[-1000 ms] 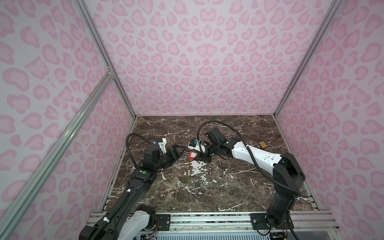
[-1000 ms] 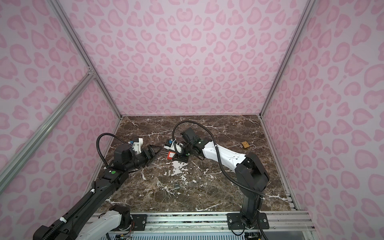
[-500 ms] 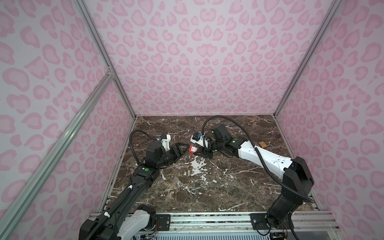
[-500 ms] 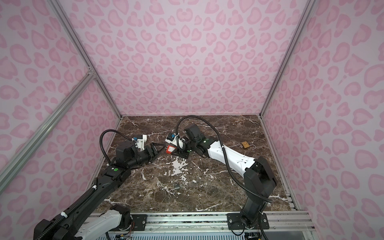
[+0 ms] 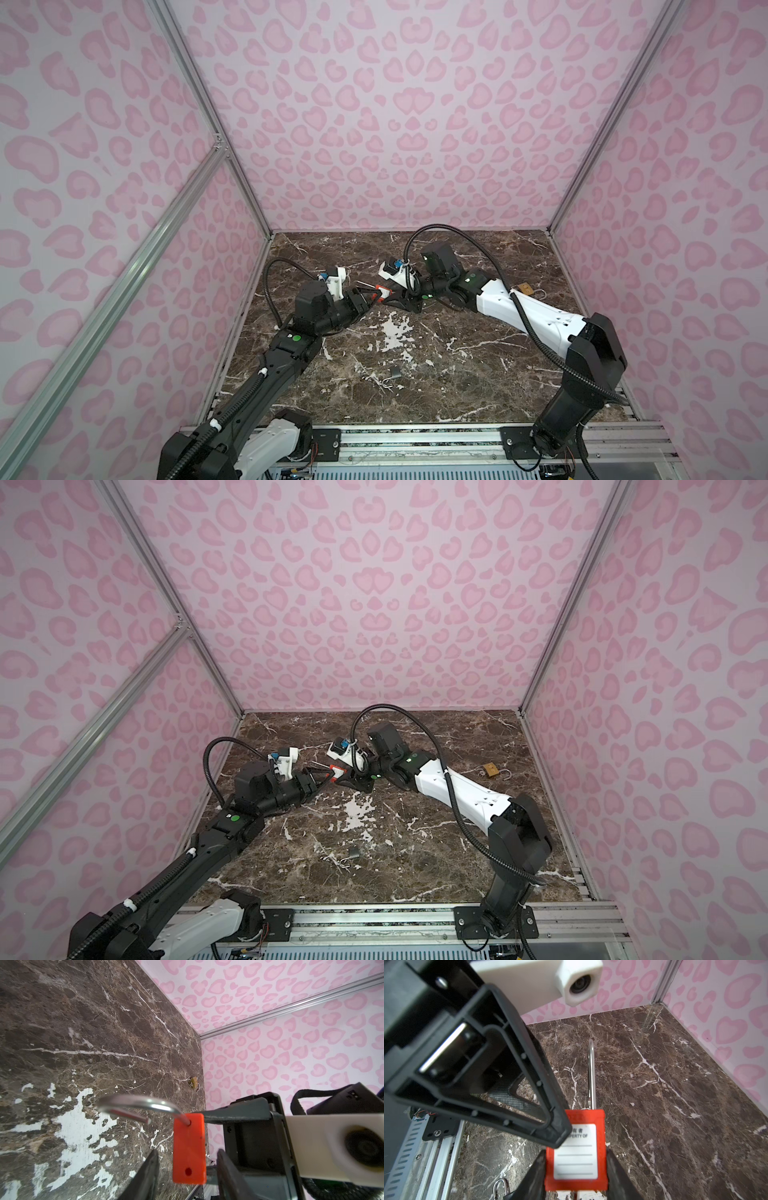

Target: Lock with the key

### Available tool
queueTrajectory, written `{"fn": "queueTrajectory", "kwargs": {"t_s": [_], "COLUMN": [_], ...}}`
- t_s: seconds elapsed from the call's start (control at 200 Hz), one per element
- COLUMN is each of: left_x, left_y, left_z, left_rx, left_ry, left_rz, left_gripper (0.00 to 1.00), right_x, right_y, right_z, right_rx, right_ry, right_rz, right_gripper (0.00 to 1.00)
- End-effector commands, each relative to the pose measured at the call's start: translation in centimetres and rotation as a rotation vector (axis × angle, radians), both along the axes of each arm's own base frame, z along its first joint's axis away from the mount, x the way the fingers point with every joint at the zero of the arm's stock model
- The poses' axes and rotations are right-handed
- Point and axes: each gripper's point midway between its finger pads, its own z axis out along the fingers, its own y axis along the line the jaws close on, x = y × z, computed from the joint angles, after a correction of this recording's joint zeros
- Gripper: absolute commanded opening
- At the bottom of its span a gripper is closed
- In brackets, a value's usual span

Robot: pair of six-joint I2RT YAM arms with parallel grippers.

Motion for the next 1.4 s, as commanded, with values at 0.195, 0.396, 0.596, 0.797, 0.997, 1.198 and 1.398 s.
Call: {"fn": "queueTrajectory", "kwargs": {"t_s": [0.195, 0.396, 0.596, 0.797, 0.997, 1.198, 1.398], "left_x": [0.3, 0.3, 0.5, 0.6, 1.1, 1.4, 1.8], "left_y": [-0.4, -0.2, 0.2, 0.5, 1.2, 1.1, 1.0], "left_z": [1.0, 1.2, 1.6, 2.5, 3.0, 7.5, 10.1], "left_rx": [-0.031, -0.028, -0.020, -0.028, -0.054, -0.075, -0.078], "left_ry": [-0.049, -0.057, -0.073, -0.092, -0.092, -0.229, -0.311], "left_rz": [-0.010, 0.001, 0.027, 0.046, 0.111, 0.099, 0.094], "left_gripper": [0.31, 0.18, 0.14, 0.13, 0.12, 0.11, 0.10], "right_x": [-0.4, -0.4, -0.2, 0.0, 0.7, 3.1, 3.1], "right_y": [0.8, 0.7, 0.2, -1.0, -2.4, -4.9, -6.7], "right_z": [0.5, 0.9, 1.7, 2.5, 4.5, 8.2, 12.3], "right_rx": [0.027, 0.032, 0.047, 0.059, 0.155, 0.357, 0.529], "right_ry": [0.013, 0.005, -0.002, -0.003, 0.004, 0.156, 0.268], "right_rz": [0.035, 0.033, 0.022, -0.015, -0.101, -0.297, -0.373], "right_gripper": [0.42, 0.49, 0.57, 0.75, 0.79, 0.78, 0.78]}}
